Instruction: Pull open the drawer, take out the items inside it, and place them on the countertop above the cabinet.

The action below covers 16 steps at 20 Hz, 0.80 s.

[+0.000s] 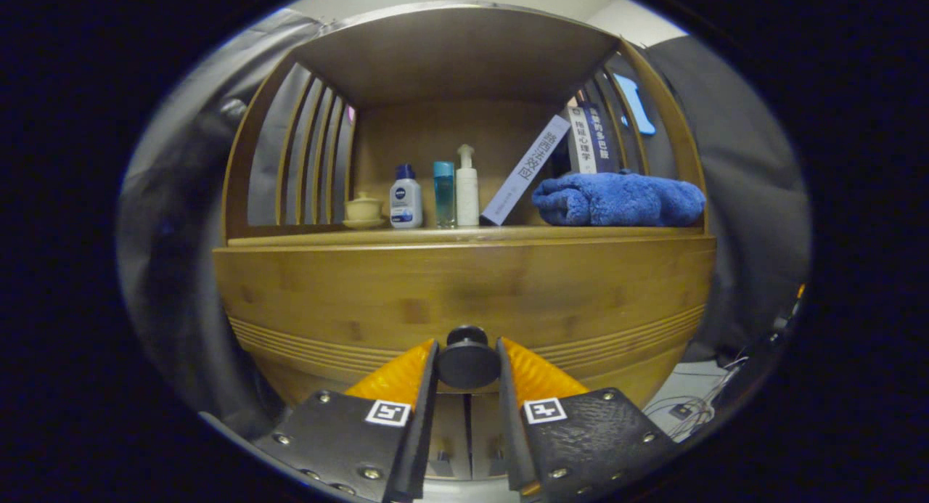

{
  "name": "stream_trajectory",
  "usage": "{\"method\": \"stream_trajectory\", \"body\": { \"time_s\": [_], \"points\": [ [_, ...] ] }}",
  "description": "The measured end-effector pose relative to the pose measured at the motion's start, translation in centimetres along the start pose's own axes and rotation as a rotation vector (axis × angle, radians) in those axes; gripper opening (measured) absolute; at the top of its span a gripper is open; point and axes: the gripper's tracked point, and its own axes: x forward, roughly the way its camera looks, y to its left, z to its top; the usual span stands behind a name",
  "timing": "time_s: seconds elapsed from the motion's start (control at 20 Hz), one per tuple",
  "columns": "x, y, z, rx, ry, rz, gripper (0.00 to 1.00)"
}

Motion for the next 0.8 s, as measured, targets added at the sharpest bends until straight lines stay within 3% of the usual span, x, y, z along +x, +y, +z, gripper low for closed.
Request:
{"method": "stream_trajectory", "body": {
  "time_s": [0.25,0.4,0.5,0.55,0.8],
  "points": [
    [0.2,0.1,-0.4,-0.043,-0.007,-0.019,0.43],
    [0.2,0.5,-0.3,-0.001,0.066,0.035,0.36],
    [-0.3,0.2,-0.5,-0.032,0.090,0.013,0.25],
    [-0.7,0.1,-0.6,-0.036,0.086,0.007,0.25],
    [-5.9,0.1,-0.9,-0.039,0.081,0.000,0.25]
  ]
}}
